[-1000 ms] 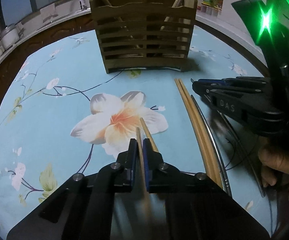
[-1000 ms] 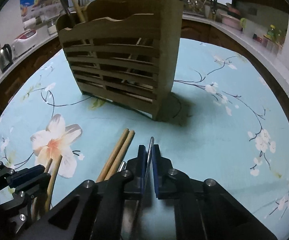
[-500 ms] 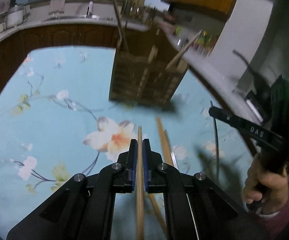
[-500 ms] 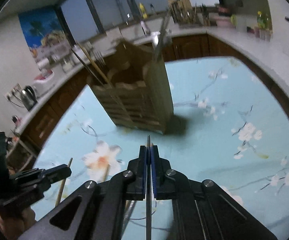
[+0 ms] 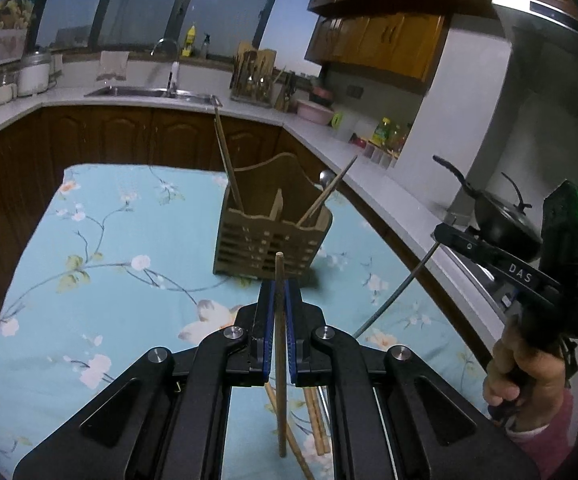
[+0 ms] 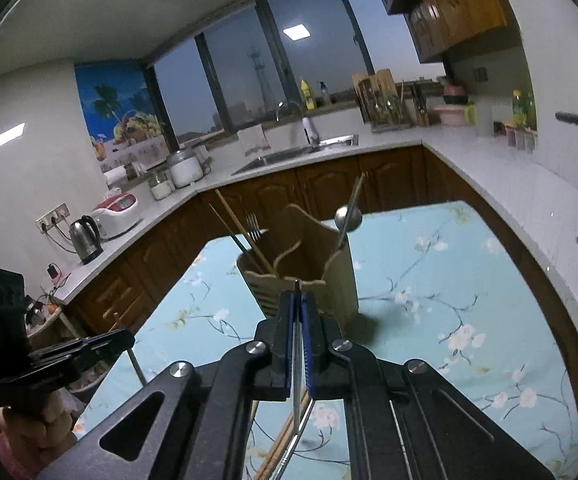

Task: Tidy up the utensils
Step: 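Lift the wooden chopstick with the left tool while the right tool carries its metal chopstick over the holder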

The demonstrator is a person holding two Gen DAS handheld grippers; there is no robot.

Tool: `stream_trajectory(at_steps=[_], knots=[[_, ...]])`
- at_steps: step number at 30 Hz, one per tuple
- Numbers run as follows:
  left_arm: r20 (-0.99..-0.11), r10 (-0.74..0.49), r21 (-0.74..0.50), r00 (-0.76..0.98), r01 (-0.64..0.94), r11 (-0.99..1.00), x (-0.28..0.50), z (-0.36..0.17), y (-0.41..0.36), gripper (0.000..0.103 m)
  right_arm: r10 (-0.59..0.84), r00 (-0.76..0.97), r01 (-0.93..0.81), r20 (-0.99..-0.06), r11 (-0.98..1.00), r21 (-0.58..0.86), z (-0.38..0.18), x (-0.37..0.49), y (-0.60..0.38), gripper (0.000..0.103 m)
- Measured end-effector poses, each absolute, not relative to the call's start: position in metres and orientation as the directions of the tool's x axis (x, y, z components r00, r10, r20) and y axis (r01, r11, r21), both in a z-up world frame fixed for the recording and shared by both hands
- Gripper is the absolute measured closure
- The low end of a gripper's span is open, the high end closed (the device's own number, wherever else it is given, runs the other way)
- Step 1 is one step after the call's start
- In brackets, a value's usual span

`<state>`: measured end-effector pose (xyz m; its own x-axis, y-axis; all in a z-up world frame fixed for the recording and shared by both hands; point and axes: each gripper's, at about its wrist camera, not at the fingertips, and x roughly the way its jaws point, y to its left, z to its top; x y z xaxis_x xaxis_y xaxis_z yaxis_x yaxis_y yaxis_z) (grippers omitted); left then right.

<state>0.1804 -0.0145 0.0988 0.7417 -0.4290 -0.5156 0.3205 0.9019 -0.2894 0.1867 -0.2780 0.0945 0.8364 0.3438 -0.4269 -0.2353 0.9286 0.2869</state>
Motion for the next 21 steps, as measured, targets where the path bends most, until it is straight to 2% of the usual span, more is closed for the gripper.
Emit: stream_trajectory(at_steps=[21], knots=[[-0.430,-0.408,-0.295,0.806,0.301,0.907,0.200,0.125,-0.005,0.099,0.329,0.862,-0.218,-0.386,0.928,0.303,0.106,0.193,-0.285,0.099]])
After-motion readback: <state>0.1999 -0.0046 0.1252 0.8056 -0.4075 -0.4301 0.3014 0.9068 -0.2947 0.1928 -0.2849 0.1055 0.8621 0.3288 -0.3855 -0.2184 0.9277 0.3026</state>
